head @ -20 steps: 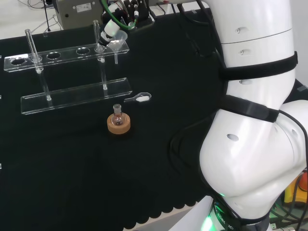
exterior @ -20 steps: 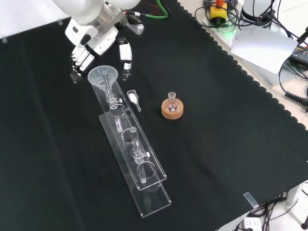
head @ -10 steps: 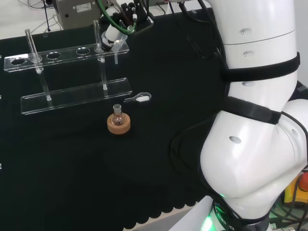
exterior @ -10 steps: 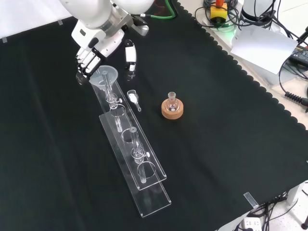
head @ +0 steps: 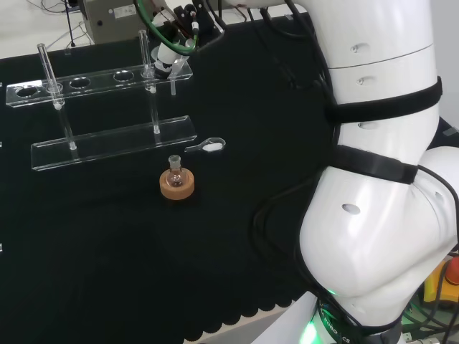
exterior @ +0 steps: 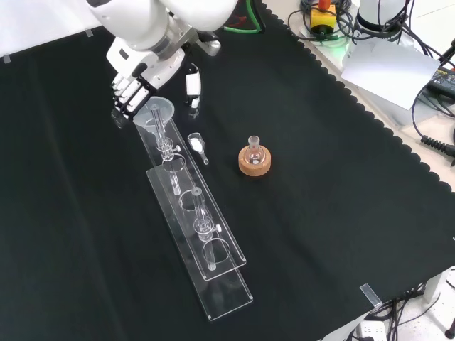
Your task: Pick up the funnel from the transparent funnel stand.
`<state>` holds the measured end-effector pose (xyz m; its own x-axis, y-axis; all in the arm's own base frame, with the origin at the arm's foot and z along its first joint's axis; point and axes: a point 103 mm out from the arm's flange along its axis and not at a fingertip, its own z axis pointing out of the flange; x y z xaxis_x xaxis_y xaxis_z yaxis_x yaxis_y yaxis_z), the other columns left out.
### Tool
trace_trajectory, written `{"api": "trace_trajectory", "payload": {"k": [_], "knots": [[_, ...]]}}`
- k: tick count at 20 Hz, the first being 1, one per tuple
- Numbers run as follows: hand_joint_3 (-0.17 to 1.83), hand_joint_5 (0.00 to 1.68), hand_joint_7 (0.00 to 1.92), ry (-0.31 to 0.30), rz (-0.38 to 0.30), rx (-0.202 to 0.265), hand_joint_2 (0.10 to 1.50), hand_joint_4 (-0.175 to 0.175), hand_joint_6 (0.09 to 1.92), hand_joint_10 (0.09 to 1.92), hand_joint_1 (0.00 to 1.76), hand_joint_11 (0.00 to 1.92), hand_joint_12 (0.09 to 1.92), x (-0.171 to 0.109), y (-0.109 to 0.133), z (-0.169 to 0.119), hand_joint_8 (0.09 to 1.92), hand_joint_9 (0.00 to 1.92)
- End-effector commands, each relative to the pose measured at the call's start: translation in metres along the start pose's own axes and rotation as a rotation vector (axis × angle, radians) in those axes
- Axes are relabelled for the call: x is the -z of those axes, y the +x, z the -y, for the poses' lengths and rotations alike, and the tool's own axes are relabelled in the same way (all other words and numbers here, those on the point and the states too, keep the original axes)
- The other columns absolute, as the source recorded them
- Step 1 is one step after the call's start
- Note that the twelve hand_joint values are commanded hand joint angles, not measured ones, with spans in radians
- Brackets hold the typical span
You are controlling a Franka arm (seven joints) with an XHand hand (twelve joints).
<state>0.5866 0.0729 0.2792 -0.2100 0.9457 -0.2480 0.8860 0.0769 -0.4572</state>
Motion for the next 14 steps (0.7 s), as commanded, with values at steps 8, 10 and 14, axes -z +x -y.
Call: {"api": "trace_trajectory", "payload": {"k": [8, 10, 14], "knots": [[0.49, 0.22, 0.03, 0.045, 0.035, 0.010, 0.66, 0.028, 0.09, 0.83, 0.70, 0.29, 1.49, -0.0076, -0.0070, -0.0088, 0.65, 0.21], [0.52, 0.22, 0.04, 0.051, 0.035, 0.003, 0.65, 0.031, 0.09, 0.82, 0.71, 0.33, 1.47, -0.0091, -0.0069, -0.0106, 0.66, 0.25], [0.57, 0.21, 0.07, 0.050, 0.059, 0.008, 0.62, 0.035, 0.09, 0.78, 0.72, 0.43, 1.41, -0.0096, -0.0060, -0.0114, 0.67, 0.36]]}}
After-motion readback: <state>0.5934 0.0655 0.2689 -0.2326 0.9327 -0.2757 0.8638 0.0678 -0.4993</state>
